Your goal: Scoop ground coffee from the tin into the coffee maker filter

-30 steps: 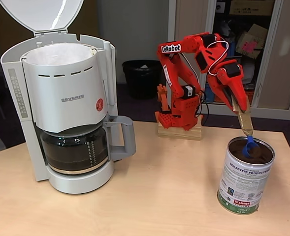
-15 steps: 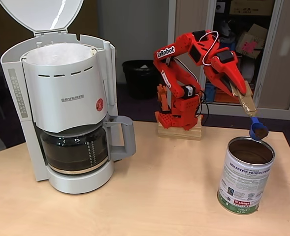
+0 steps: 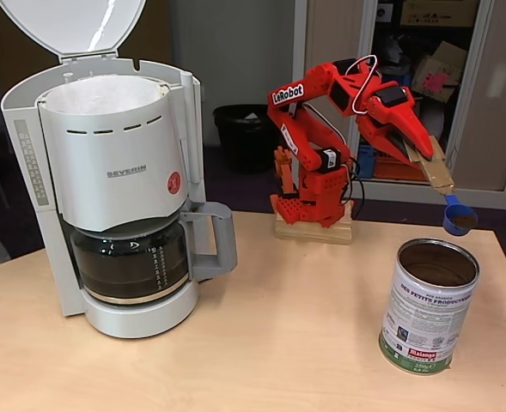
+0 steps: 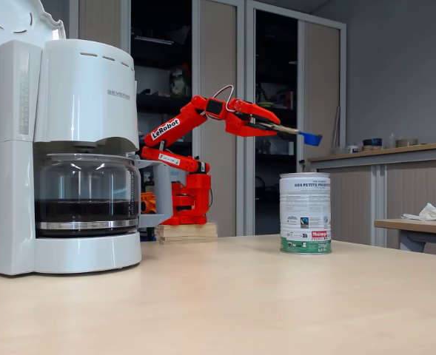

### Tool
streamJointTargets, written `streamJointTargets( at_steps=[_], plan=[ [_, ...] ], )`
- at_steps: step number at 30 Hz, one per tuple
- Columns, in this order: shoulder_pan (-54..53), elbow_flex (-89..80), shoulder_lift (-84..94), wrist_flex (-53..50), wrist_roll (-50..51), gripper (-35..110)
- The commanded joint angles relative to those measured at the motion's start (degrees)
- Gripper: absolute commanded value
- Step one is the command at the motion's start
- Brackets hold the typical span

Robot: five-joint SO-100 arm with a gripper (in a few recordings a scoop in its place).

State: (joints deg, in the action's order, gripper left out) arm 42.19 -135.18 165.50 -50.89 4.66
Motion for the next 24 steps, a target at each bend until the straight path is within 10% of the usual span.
streamJointTargets(
  at_steps=[1, 24],
  plan=[
    [0.97, -0.79, 2.02, -0.09, -0.53, 0],
    [2.11, -2.81, 7.21, -4.48, -0.26, 0]
  ],
)
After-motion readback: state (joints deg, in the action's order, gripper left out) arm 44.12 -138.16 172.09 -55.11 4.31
